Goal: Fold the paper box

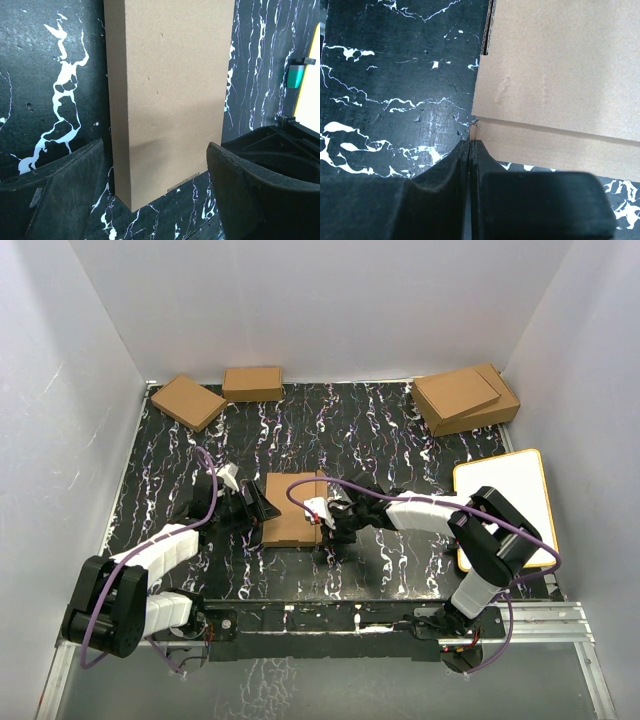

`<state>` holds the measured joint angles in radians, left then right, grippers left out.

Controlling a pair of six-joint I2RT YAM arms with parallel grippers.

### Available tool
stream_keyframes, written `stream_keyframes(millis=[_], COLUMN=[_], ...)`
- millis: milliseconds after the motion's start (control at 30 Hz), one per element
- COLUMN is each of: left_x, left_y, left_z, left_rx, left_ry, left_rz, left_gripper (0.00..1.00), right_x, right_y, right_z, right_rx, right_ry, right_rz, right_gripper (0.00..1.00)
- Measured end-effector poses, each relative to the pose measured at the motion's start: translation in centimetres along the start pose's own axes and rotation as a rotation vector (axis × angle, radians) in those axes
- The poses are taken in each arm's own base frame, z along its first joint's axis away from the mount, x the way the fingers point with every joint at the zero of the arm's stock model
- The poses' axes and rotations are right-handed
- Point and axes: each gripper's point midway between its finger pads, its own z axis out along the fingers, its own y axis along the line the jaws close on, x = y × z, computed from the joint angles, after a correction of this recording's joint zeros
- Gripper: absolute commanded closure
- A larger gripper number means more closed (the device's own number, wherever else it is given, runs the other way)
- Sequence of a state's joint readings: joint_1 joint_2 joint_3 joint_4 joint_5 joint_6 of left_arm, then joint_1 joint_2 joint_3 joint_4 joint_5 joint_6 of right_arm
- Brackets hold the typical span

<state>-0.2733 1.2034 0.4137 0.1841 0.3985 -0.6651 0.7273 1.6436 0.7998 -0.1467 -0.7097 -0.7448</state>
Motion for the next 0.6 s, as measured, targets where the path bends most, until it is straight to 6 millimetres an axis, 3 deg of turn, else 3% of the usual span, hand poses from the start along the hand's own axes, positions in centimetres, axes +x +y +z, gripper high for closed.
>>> stream_keyframes(millis=[400, 600], left_x=[1.1, 1.5], left_y=[0.6, 0.7], left_z=[0.7, 1.0], left_rx=[-0.033, -0.046], left_ry=[0.033, 0.046], left_rz=[0.009, 0.021], left_gripper=[0.29, 0.37], right_x=[-0.5, -0.9], right_y=[-0.1, 0.1], right_z=[0.2, 0.4], right_rx=[-0.01, -0.014], right_ry=[-0.006, -0.007], right_rz=[0.019, 0.025], right_gripper=[0.92, 0.92])
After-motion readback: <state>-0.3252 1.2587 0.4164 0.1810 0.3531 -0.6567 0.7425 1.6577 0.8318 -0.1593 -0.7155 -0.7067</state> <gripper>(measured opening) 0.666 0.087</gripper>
